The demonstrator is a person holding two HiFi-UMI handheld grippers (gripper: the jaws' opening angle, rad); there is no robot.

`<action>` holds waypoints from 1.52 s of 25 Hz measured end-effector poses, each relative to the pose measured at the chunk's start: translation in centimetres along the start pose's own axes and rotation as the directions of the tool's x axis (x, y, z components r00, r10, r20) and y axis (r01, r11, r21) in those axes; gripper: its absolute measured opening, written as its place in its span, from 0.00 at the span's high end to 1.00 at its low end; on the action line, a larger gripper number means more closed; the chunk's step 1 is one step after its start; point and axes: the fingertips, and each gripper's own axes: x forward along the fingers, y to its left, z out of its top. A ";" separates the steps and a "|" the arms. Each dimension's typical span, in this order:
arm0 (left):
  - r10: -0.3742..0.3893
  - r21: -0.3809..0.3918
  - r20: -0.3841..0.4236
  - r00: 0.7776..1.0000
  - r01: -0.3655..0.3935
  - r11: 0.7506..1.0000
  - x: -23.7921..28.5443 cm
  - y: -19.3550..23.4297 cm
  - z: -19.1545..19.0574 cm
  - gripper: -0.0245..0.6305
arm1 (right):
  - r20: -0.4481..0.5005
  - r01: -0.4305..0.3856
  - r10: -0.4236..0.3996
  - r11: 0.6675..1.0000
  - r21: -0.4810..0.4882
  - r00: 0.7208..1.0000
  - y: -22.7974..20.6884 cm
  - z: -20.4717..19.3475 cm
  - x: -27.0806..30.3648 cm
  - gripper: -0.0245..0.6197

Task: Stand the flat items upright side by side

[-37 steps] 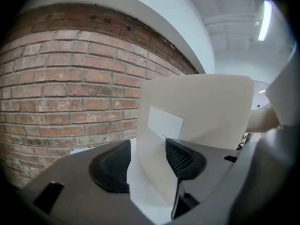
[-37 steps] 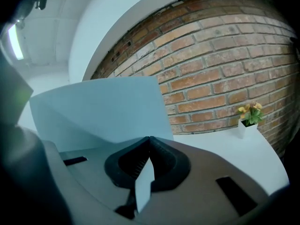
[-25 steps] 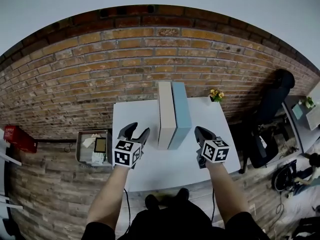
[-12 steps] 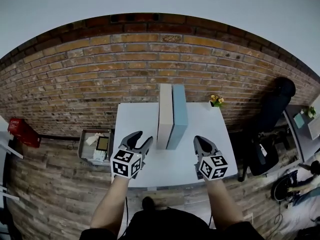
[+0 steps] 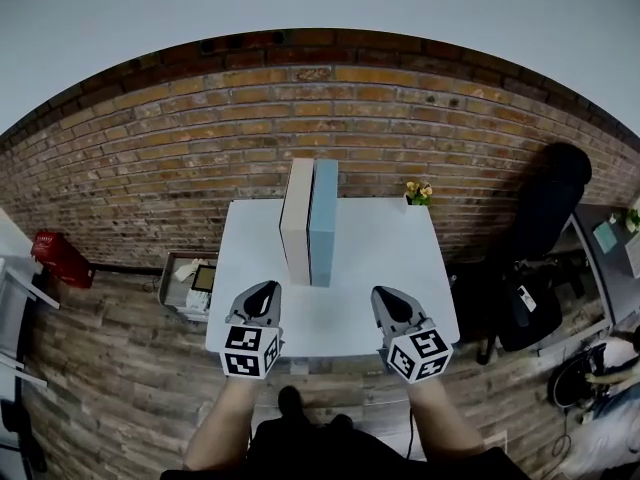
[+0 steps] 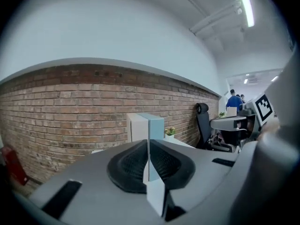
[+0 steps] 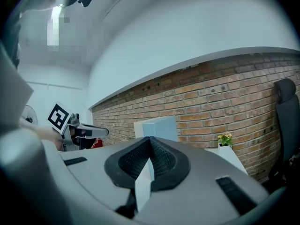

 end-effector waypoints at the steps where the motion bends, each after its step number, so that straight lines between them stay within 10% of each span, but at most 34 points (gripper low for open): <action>1: 0.016 -0.004 0.002 1.000 -0.016 1.000 -0.4 -0.2 0.2 0.92 | 0.006 -0.006 0.006 1.000 0.000 1.000 0.1 0.2 -0.4 0.94; 17: -0.029 0.050 0.147 0.989 0.022 0.999 -3.4 1.8 7.5 0.94 | 0.122 0.041 -0.036 0.998 -0.038 0.992 2.4 7.8 0.0 0.94; 38: -0.043 -0.029 0.161 0.986 0.048 0.998 -4.2 5.3 5.7 0.94 | 0.059 0.039 -0.036 0.998 -0.058 0.998 6.0 6.0 1.7 0.94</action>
